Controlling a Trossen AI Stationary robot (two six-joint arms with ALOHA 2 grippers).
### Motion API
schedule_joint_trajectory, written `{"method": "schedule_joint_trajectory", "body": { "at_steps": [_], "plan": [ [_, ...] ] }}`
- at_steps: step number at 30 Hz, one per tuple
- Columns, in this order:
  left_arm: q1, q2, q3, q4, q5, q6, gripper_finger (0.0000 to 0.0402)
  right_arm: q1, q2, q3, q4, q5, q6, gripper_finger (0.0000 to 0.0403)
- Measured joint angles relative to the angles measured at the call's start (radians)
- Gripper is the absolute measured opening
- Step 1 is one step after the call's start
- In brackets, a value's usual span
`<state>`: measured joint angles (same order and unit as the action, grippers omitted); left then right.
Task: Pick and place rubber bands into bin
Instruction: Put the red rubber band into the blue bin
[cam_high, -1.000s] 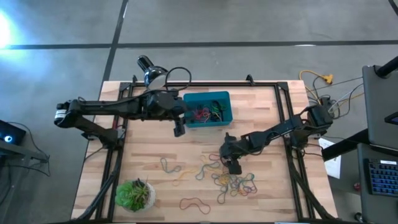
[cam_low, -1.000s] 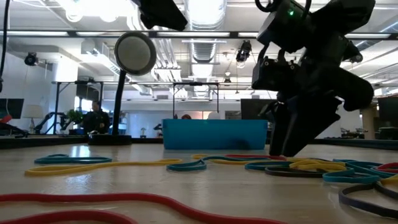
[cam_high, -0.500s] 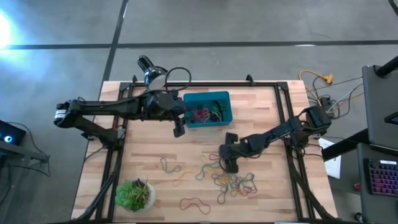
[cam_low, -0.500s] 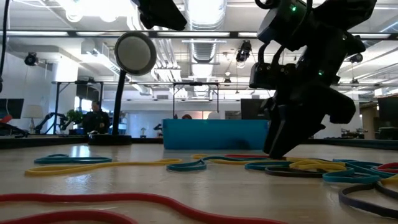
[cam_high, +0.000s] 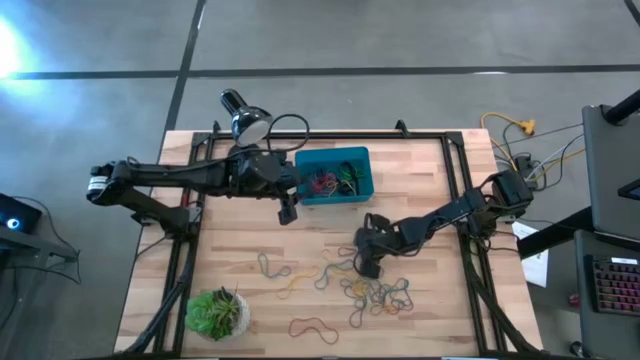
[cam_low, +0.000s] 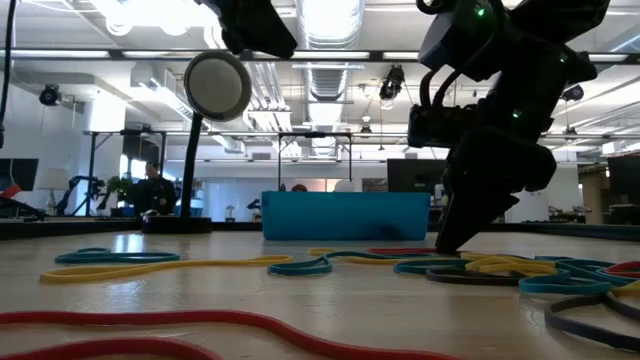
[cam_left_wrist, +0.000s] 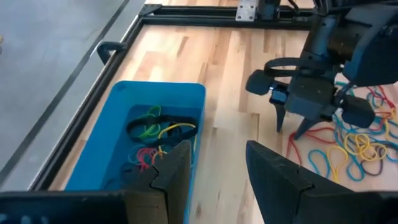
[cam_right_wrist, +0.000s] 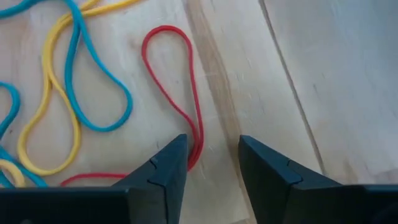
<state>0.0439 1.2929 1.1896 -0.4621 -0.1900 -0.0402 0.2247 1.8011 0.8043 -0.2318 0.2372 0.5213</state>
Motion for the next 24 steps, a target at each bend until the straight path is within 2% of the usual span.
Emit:
{"method": "schedule_joint_trajectory", "body": {
  "at_steps": [5,9,12,15,18,24],
  "plan": [
    [-0.008,-0.001,-0.018,0.002,-0.001,-0.015,0.0139,0.001,-0.004,0.000,-0.031,0.048,0.112,0.0116],
    [-0.015,-0.001,-0.018,0.001,0.000,-0.026,0.0139,0.005,-0.022,0.000,-0.089,0.075,0.142,0.0105],
    [-0.014,-0.001,-0.018,0.004,0.000,-0.026,0.0139,0.012,-0.054,-0.002,-0.351,0.164,0.158,0.0097],
    [-0.013,-0.004,-0.018,0.005,-0.001,-0.027,0.0139,0.018,-0.098,-0.011,-0.461,0.215,0.214,0.0089],
    [-0.014,-0.004,-0.018,0.009,-0.001,-0.026,0.0139,0.017,-0.151,-0.035,-0.534,0.214,0.208,0.0081],
    [-0.014,-0.005,-0.018,0.022,-0.001,-0.025,0.0139,0.018,-0.207,-0.088,-0.496,0.144,0.173,0.0063]
  ]
}}
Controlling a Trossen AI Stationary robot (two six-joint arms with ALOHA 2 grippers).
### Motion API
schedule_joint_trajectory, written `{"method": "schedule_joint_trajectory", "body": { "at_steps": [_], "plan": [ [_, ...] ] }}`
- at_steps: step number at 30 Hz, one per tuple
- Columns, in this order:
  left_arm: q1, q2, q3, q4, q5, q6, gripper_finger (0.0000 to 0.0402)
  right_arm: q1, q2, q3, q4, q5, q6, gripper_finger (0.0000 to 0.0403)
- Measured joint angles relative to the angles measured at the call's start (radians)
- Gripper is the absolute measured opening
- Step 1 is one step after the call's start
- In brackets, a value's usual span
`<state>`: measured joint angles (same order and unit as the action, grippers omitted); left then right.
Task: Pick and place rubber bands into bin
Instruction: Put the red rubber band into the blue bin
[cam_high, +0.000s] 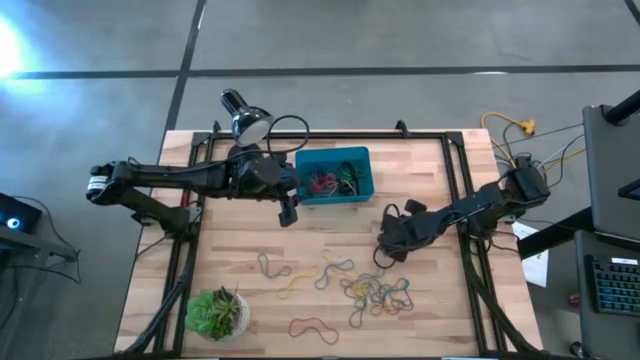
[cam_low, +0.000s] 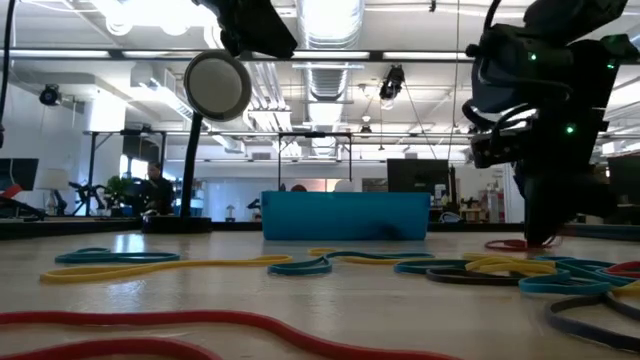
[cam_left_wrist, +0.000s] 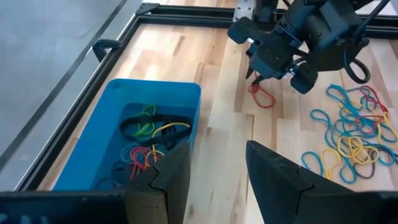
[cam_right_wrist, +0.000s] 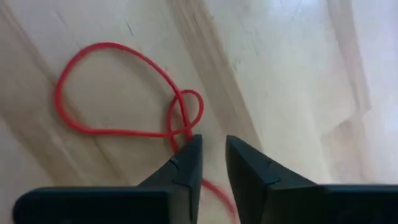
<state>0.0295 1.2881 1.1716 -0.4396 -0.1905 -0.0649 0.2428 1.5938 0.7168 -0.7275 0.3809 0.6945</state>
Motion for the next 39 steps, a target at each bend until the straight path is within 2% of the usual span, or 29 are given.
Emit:
{"method": "schedule_joint_trajectory", "body": {
  "at_steps": [3,7,11,16,21,24,28,31,35,39],
  "plan": [
    [-0.003,0.000,0.000,0.006,0.000,-0.001,0.0139,0.005,-0.008,-0.040,0.051,-0.051,0.002,0.0035],
    [-0.012,0.000,0.000,0.005,0.000,-0.002,0.0139,0.048,-0.035,-0.056,0.077,-0.044,0.008,0.0010],
    [-0.020,0.000,-0.001,0.005,0.000,-0.004,0.0139,0.094,-0.119,-0.059,0.104,-0.063,-0.007,0.0008],
    [-0.021,0.000,-0.001,0.005,0.000,-0.006,0.0139,0.142,-0.290,-0.067,0.159,-0.035,-0.093,0.0008],
    [-0.020,0.000,-0.001,0.007,0.000,-0.003,0.0139,0.164,-0.443,-0.068,0.161,-0.003,-0.104,0.0008],
    [-0.020,0.000,-0.001,0.013,-0.003,0.000,0.0139,0.165,-0.512,-0.066,0.158,0.036,-0.104,0.0008],
    [-0.020,0.000,-0.001,0.013,-0.006,0.000,0.0139,0.157,-0.544,-0.096,0.158,0.022,-0.122,0.0009],
    [-0.020,0.000,-0.001,0.014,-0.006,0.000,0.0139,0.143,-0.537,-0.145,0.187,-0.047,-0.120,0.0018],
    [-0.020,0.000,-0.002,0.018,-0.007,0.000,0.0139,0.115,-0.529,-0.224,0.296,-0.150,-0.097,0.0053],
    [-0.020,0.000,-0.002,0.022,-0.008,-0.001,0.0139,0.101,-0.529,-0.264,0.359,-0.154,-0.072,0.0100]
  ]
}}
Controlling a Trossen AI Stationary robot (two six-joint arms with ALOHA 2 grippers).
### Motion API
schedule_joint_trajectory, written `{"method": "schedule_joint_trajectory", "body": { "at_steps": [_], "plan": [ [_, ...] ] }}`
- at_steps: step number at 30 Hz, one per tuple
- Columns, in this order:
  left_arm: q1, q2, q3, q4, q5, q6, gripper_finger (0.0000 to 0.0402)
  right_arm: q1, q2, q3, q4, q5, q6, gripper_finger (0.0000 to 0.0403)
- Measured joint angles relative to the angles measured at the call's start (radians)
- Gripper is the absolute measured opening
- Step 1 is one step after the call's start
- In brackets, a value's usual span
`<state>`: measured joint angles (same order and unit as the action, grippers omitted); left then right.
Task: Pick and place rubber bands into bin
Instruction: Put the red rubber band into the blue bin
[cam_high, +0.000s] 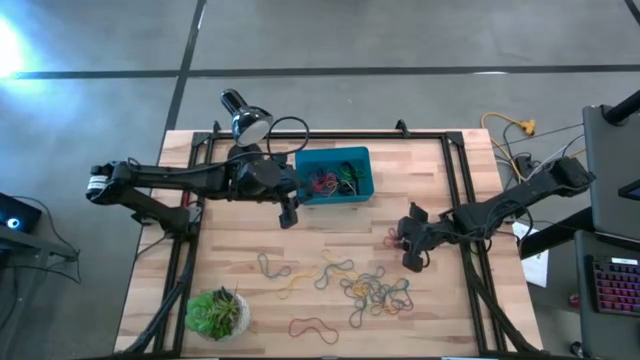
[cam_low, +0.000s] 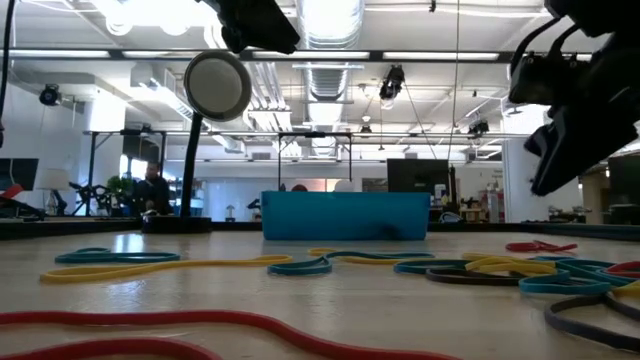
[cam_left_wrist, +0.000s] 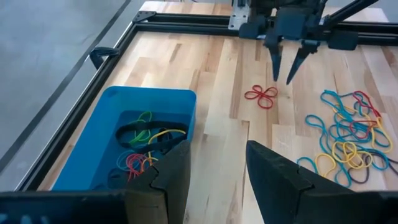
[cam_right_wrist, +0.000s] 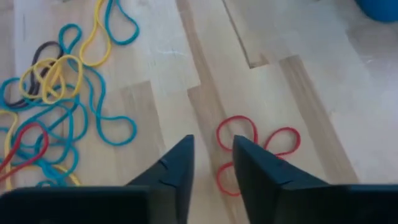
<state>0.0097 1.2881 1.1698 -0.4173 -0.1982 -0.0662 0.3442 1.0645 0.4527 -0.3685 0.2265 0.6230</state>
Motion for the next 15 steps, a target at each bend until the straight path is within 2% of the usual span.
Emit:
{"method": "schedule_joint_trajectory", "body": {
  "at_steps": [8,15],
  "plan": [
    [0.000,0.000,0.000,0.030,0.000,-0.005,0.0139,-0.012,0.049,-0.018,0.016,0.008,-0.006,0.0182],
    [0.000,0.000,0.000,0.043,0.000,-0.005,0.0139,-0.011,0.144,-0.018,0.047,0.009,-0.004,0.0229]
  ]
}}
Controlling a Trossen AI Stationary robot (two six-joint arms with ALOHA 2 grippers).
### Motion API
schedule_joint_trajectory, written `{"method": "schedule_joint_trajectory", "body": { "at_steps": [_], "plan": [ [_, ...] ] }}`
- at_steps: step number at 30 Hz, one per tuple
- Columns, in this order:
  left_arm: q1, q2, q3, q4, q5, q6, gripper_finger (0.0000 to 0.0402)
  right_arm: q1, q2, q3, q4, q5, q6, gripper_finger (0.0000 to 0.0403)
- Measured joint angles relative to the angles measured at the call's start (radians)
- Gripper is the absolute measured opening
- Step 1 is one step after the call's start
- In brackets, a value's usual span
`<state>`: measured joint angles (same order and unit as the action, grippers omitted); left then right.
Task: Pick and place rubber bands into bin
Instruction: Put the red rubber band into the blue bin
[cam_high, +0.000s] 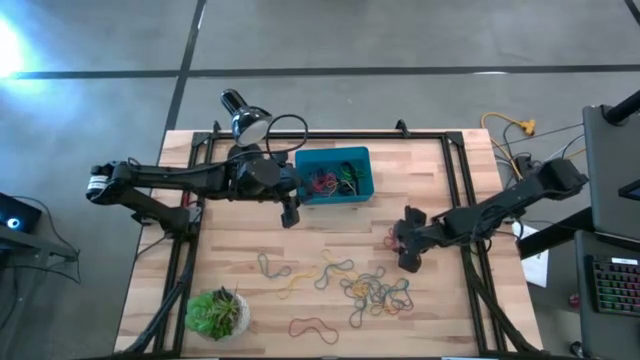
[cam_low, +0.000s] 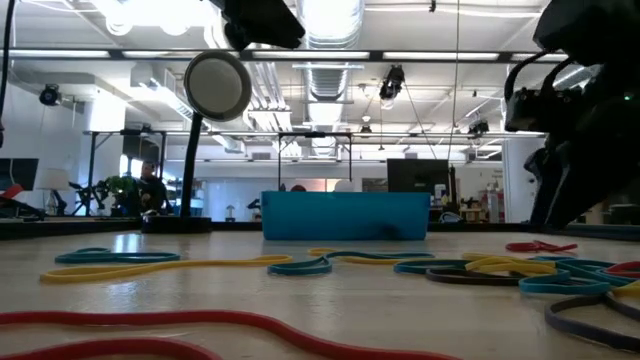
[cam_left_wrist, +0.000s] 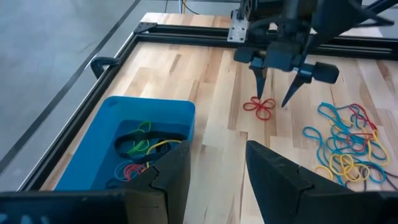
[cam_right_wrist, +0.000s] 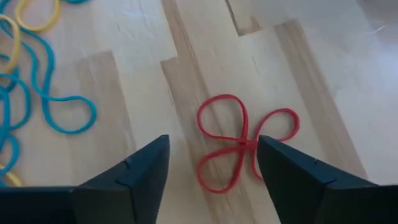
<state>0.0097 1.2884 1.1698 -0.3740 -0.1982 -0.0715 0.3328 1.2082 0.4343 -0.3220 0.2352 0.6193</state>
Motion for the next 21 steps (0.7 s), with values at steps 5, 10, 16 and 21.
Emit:
{"method": "schedule_joint_trajectory", "body": {
  "at_steps": [5,10,16,21],
  "plan": [
    [0.000,0.000,0.000,0.000,0.000,0.000,0.0139,-0.019,0.089,0.000,0.027,0.001,0.017,0.0248],
    [0.000,0.000,0.000,0.000,0.000,0.000,0.0139,-0.053,0.173,0.024,0.038,0.013,0.054,0.0255],
    [0.000,0.000,-0.001,-0.001,0.000,0.000,0.0139,-0.071,0.232,0.047,0.031,0.015,0.046,0.0225],
    [0.000,0.000,-0.002,-0.001,0.000,0.000,0.0139,-0.071,0.231,0.047,0.031,0.003,0.025,0.0127]
  ]
}}
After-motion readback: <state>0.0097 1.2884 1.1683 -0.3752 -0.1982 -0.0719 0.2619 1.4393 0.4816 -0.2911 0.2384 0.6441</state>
